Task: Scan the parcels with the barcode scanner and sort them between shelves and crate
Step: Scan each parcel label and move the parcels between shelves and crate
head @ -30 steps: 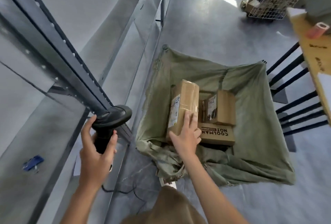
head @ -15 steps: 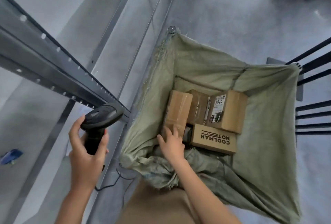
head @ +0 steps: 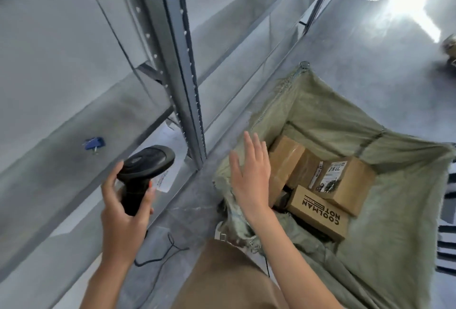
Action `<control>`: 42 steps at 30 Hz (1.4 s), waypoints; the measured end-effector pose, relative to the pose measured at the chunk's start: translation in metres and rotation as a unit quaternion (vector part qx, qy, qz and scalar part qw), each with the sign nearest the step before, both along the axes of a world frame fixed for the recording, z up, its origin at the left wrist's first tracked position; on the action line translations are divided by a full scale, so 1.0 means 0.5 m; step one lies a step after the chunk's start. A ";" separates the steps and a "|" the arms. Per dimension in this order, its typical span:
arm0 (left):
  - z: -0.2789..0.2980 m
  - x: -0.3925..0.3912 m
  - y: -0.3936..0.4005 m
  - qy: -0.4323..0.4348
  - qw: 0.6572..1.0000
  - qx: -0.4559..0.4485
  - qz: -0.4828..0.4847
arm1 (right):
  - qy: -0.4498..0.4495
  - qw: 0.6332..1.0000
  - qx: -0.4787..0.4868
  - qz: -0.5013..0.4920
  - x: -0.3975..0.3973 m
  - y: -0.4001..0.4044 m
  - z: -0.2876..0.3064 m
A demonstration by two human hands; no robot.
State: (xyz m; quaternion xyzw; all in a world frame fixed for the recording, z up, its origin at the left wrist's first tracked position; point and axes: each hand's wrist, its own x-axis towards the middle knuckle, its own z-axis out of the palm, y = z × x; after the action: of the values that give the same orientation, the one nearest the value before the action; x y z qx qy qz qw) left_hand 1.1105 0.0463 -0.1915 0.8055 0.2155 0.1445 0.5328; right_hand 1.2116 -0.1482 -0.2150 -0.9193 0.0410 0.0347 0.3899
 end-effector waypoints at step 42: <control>0.093 -1.259 0.586 -0.104 0.823 0.043 0.557 | -0.093 0.738 -0.047 0.667 -1.102 1.005 0.046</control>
State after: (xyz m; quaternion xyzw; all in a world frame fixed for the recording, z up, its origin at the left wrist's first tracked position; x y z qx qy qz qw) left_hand 0.4808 0.3395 -0.1452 0.5505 0.5644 0.5089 0.3456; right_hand 0.6608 0.3544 -0.1919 -0.7271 -0.6174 0.1984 0.2252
